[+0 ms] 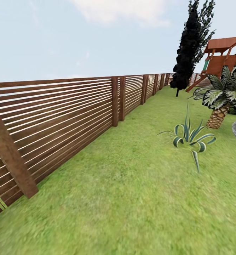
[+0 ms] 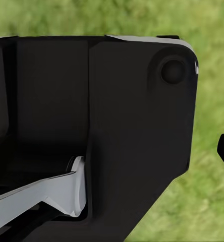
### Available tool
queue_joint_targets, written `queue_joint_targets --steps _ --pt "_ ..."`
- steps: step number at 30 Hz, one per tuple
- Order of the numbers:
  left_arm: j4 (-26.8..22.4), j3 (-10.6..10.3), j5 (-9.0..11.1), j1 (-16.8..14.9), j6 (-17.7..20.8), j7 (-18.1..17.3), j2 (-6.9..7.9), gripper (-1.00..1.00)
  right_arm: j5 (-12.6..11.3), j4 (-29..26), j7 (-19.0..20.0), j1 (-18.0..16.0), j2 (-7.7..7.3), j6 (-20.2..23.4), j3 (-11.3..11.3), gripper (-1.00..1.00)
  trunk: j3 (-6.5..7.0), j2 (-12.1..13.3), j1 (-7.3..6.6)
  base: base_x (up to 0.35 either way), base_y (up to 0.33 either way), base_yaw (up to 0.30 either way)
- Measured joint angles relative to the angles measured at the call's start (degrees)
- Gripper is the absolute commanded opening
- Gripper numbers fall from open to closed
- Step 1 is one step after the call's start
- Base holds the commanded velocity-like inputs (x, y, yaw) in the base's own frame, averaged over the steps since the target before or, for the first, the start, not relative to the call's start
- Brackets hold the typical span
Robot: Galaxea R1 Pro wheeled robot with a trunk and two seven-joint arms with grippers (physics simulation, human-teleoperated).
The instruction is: Take the three Easter eggs out of the wicker basket on the lawn in the garden, then place them on the lawn next to a single tree (choose any tree) so that all three eggs are next to the same tree and none are left in the basket.
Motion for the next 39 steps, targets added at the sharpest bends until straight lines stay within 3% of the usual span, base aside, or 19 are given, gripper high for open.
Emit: queue_joint_targets --steps 39 --pt "0.0 0.0 0.0 0.0 -0.6 0.0 0.0 1.0 -0.2 -0.1 -0.1 0.0 0.12 0.0 -0.1 1.0 0.0 0.0 0.0 0.322 0.071 -0.039"
